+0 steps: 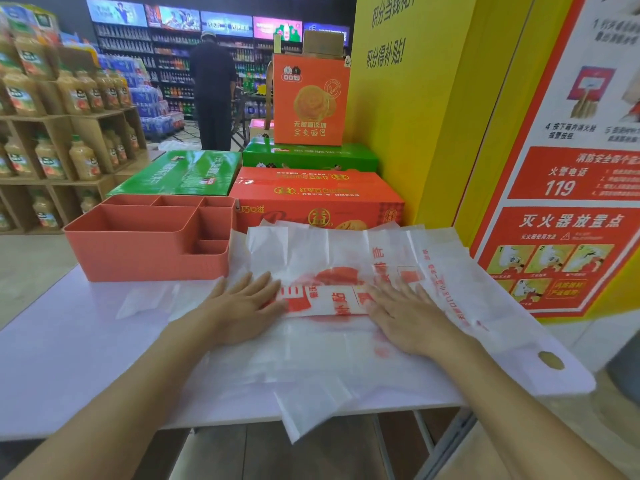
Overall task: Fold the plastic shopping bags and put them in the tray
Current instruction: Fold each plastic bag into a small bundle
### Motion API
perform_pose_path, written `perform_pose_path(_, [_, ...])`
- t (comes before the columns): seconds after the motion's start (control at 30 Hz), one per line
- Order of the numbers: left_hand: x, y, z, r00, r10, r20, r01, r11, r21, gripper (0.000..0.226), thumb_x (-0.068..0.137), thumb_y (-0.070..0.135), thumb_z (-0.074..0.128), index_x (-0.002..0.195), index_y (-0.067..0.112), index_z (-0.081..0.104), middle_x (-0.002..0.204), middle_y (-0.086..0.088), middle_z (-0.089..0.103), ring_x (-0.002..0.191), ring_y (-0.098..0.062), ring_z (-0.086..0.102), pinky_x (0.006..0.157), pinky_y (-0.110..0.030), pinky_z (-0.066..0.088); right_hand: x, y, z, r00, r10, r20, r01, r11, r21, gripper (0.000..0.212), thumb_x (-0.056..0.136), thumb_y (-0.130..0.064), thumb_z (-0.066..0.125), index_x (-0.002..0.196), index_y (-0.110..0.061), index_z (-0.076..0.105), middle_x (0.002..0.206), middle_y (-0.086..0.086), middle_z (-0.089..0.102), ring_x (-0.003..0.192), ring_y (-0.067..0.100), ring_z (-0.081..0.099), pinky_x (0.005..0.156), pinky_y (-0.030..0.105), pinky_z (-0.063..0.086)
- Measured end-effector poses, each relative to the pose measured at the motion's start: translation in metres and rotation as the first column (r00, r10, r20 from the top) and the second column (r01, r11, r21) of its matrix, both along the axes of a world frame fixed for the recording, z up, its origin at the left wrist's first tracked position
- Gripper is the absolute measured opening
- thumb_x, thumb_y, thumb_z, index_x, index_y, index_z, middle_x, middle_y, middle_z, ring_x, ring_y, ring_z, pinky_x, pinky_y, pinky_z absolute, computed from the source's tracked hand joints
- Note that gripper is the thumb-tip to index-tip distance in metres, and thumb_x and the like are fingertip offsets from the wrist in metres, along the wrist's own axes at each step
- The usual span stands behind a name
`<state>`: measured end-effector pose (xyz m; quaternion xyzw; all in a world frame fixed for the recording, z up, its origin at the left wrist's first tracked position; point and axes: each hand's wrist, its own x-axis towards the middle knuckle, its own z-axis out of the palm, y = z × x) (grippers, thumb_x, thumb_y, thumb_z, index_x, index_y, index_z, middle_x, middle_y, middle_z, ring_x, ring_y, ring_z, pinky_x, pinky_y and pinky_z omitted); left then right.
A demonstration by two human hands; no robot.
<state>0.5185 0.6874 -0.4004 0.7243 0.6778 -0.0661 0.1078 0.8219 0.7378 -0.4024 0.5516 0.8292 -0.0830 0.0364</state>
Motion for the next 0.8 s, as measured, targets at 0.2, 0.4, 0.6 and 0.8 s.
perform_pose_path(0.2, [-0.031, -0.014, 0.016, 0.993, -0.035, -0.113, 0.021, 0.992, -0.122, 0.119, 0.05, 0.079, -0.016, 0.158, 0.029, -0.013, 0.162, 0.001, -0.028, 0.15, -0.019, -0.026, 0.122, -0.055, -0.005, 0.019, 0.007, 0.0, 0.996, -0.066, 0.058, 0.065, 0.998, 0.007, 0.059, 0.105, -0.056, 0.007, 0.159, -0.04, -0.009, 0.167, -0.011, -0.017, 0.154, 0.02, -0.02, 0.125, 0.047, -0.011])
perform_pose_path(0.4, [-0.029, -0.011, 0.014, 0.998, 0.0, -0.056, -0.004, 0.997, -0.075, 0.137, 0.042, 0.1, -0.021, 0.159, 0.031, -0.009, 0.164, 0.005, -0.022, 0.152, -0.019, -0.018, 0.123, -0.053, -0.002, 0.018, 0.003, 0.006, 0.998, -0.058, 0.01, 0.057, 0.997, 0.046, 0.064, 0.103, -0.06, 0.015, 0.161, -0.038, -0.003, 0.169, -0.011, -0.011, 0.156, 0.022, -0.015, 0.125, 0.05, -0.008])
perform_pose_path(0.6, [-0.023, -0.009, 0.017, 0.995, 0.02, 0.096, -0.023, 0.999, 0.037, 0.104, 0.067, 0.093, 0.01, 0.157, 0.043, 0.003, 0.167, 0.006, -0.011, 0.152, -0.022, -0.018, 0.123, -0.053, -0.004, 0.011, -0.006, 0.014, 0.98, 0.163, -0.116, -0.138, 0.971, 0.194, 0.057, 0.099, -0.059, 0.044, 0.153, -0.042, 0.037, 0.164, -0.02, 0.023, 0.155, 0.013, 0.006, 0.125, 0.04, -0.001])
perform_pose_path(0.8, [-0.018, -0.008, 0.018, 1.0, 0.008, -0.007, -0.007, 0.995, 0.1, 0.124, 0.046, 0.105, -0.004, 0.154, 0.048, 0.017, 0.168, 0.003, -0.009, 0.153, -0.025, -0.017, 0.121, -0.055, -0.007, 0.001, -0.003, 0.013, 0.951, 0.287, -0.114, -0.211, 0.874, 0.438, 0.043, 0.103, -0.035, 0.033, 0.115, -0.023, 0.072, 0.112, -0.003, 0.073, 0.104, 0.027, 0.065, 0.095, 0.044, 0.048])
